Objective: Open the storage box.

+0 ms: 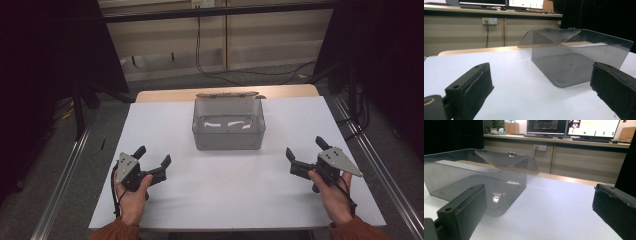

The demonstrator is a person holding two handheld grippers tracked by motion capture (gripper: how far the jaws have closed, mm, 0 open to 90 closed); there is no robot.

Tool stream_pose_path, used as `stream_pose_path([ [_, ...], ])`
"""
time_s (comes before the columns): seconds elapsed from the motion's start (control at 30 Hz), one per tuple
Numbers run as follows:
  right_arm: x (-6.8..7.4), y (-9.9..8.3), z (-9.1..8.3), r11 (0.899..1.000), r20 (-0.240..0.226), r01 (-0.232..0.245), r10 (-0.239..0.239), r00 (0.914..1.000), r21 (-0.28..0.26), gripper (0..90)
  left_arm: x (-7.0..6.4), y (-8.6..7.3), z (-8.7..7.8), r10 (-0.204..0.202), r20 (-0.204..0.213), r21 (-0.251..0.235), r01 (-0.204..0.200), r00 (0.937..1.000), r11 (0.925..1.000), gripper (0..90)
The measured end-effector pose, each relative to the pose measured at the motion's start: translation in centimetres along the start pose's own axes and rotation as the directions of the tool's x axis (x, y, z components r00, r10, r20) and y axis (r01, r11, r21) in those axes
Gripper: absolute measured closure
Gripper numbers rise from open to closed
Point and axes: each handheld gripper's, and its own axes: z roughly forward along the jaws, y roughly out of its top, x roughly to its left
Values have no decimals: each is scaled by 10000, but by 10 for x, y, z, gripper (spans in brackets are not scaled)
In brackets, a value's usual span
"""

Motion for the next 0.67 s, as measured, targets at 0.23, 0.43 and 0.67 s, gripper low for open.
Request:
stream_pose_path([
  [0.23, -5, -7, -15, 9996, 220, 34, -40, 9998, 264, 0, 1, -6, -10, 23, -338, 234, -16, 9994, 9997, 37],
  [0.43, -11, -16, -24, 9987, 443, -61, 38, 9990, 500, 0, -3, -9, -18, 165, -300, 331, -155, 9994, 9993, 37],
  [0.67, -10, -20, -23, 9985, 577, -89, 58, 9983, 537, 0, -1, -9, -13, -357, -327, 320, 367, 9988, 9988, 37],
])
